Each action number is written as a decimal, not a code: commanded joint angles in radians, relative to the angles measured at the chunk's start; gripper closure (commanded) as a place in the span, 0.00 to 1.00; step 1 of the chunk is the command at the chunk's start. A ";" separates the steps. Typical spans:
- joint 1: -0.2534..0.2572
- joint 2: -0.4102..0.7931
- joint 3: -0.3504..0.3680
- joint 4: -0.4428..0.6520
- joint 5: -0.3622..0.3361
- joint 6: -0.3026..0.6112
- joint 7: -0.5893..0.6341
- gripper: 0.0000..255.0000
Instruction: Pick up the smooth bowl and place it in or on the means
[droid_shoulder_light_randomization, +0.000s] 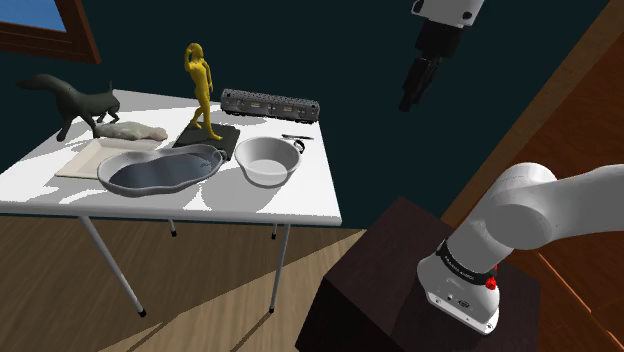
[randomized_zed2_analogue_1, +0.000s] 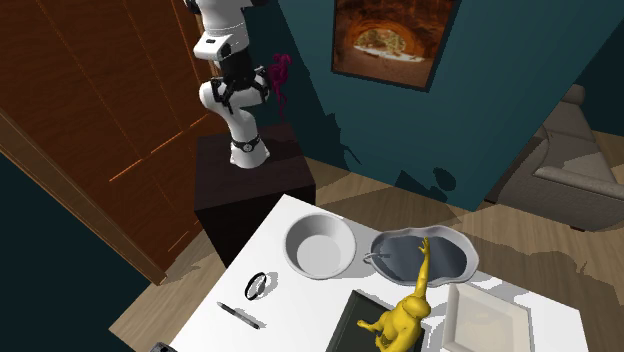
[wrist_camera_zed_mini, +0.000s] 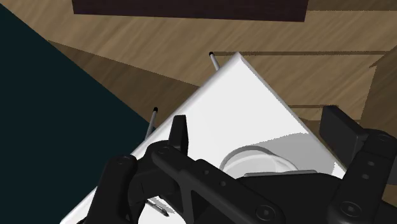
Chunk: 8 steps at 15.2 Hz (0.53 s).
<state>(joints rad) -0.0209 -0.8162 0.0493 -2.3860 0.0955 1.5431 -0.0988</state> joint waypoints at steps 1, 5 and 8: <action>0.000 0.000 0.000 0.000 0.000 0.000 0.000 0.00; -0.003 0.105 -0.021 -0.032 0.026 0.141 -0.021 0.00; -0.002 0.197 -0.036 -0.041 0.050 0.242 -0.041 0.00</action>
<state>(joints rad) -0.0236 -0.6531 0.0184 -2.4207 0.1371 1.7430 -0.1318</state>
